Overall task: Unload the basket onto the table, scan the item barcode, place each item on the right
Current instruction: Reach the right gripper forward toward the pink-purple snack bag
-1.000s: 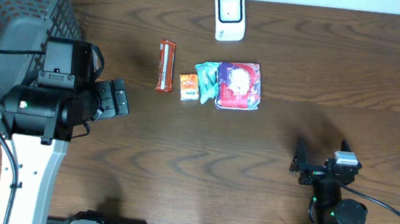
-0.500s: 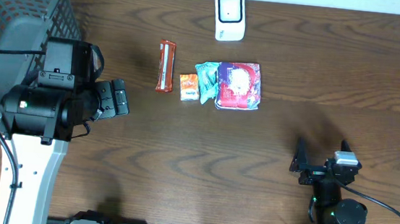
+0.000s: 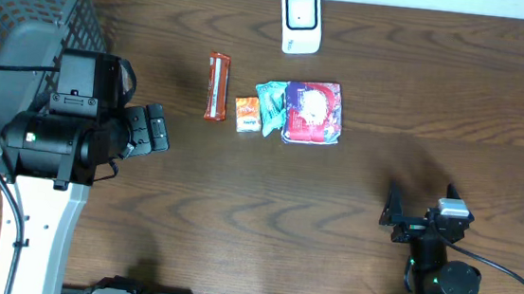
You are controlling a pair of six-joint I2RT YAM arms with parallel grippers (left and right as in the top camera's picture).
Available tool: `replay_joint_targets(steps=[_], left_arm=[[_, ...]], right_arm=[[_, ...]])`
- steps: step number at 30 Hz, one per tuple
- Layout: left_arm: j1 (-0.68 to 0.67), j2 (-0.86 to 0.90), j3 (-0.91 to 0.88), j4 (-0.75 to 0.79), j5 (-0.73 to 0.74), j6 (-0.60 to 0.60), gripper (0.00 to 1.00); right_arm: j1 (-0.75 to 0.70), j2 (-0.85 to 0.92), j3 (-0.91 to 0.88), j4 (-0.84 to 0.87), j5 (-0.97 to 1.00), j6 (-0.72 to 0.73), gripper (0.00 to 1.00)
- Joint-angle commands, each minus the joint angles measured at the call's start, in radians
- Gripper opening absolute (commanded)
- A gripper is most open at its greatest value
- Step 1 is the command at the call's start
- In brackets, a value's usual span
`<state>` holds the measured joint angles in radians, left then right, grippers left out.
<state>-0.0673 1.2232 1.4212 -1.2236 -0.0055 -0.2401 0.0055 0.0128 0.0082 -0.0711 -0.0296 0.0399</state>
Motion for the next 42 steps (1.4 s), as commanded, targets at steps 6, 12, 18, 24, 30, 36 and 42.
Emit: replay_joint_targets(steps=[6,12,18,24,30,36,42], left_arm=[[0.001,-0.002,0.003,-0.003,-0.002,-0.013,0.98],[0.001,-0.002,0.003,-0.003,-0.002,-0.013,0.98],[0.001,-0.002,0.003,-0.003,-0.002,-0.013,0.98],[0.001,-0.002,0.003,-0.003,-0.002,-0.013,0.98],[0.001,-0.002,0.003,-0.003,-0.002,-0.013,0.98],[0.001,-0.002,0.003,-0.003,-0.002,-0.013,0.98],[0.001,-0.002,0.003,-0.003,-0.002,-0.013,0.98]], right_arm=[[-0.004,-0.002,-0.003,-0.003,0.002,-0.015,0.99],[-0.004,-0.002,-0.003,-0.003,0.002,-0.015,0.99],[-0.004,-0.002,-0.003,-0.003,0.002,-0.015,0.99],[-0.004,-0.002,-0.003,-0.003,0.002,-0.015,0.99],[-0.004,-0.002,-0.003,-0.003,0.002,-0.015,0.99],[-0.004,-0.002,-0.003,-0.003,0.001,-0.014,0.99],[-0.004,-0.002,-0.003,0.006,-0.094,0.246,0.99]])
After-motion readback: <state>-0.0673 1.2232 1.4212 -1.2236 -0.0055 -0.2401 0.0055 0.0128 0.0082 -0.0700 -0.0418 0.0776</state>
